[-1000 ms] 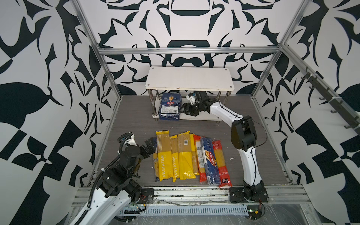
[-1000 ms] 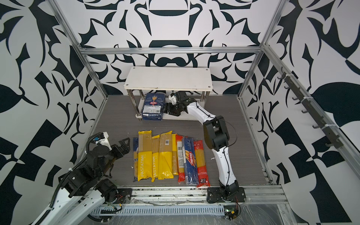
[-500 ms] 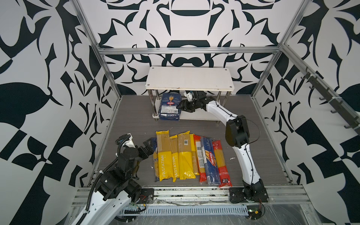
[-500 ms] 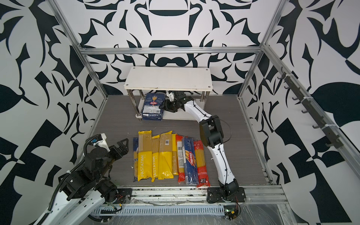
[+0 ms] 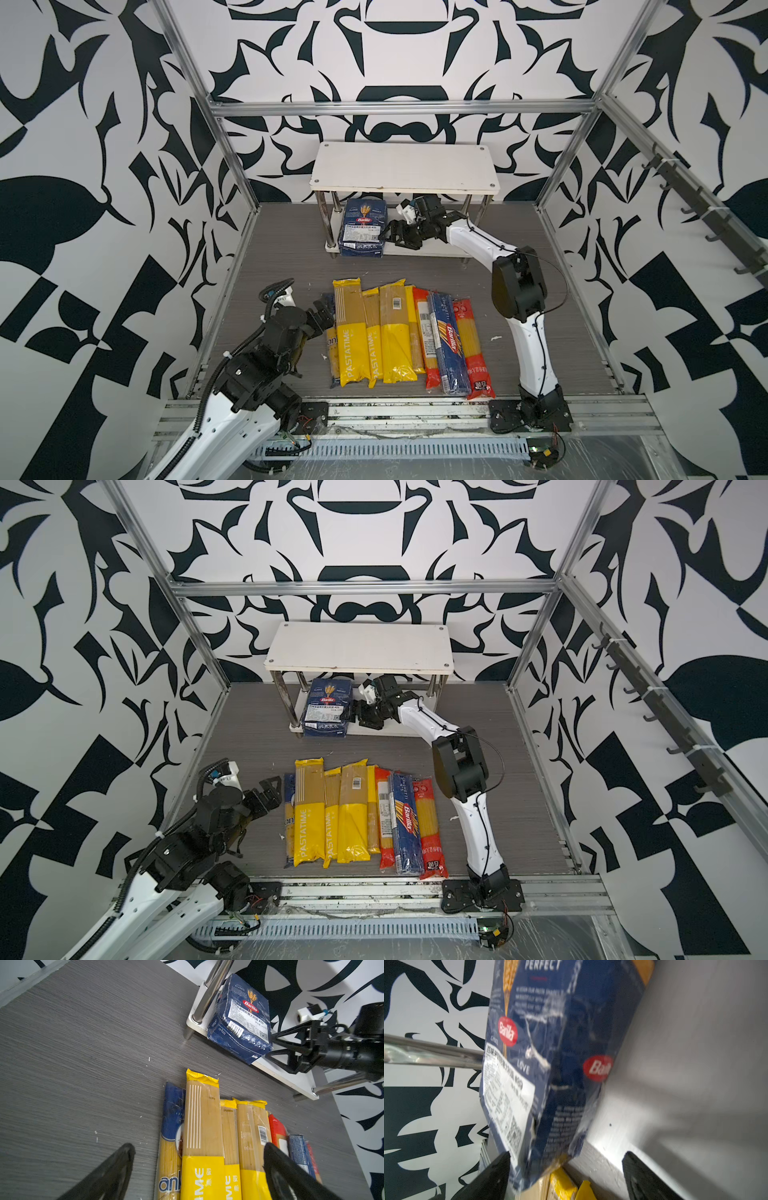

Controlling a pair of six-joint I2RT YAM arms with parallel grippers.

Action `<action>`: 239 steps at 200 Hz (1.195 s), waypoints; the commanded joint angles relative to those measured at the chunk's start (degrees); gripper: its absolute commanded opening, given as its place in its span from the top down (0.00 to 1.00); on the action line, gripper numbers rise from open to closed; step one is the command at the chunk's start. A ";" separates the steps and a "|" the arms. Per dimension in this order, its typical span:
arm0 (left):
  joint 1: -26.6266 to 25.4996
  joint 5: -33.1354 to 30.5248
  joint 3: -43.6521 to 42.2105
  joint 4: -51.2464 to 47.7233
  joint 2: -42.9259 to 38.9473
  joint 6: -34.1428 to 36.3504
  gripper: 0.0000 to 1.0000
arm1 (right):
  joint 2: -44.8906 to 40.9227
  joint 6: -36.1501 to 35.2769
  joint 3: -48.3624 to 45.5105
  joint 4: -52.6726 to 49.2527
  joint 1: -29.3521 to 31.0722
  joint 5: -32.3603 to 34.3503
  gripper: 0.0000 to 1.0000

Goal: Place and organize the pasta boxes and bags onto the shelf
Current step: 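Lower the blue box onto the shelf's lower tier and open right gripper, then move the right gripper back to the blue Barilla spaghetti pack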

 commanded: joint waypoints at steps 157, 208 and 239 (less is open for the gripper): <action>0.09 14.16 -0.83 17.36 18.90 0.83 0.01 | -54.17 -0.50 -56.23 -14.64 14.67 33.25 0.12; 0.10 16.80 0.28 19.76 22.84 1.70 0.01 | -63.23 6.07 -66.64 -16.82 15.81 33.50 0.11; 0.09 17.71 0.56 20.28 23.63 1.88 0.01 | -67.26 9.45 -69.90 -17.42 17.33 33.25 0.12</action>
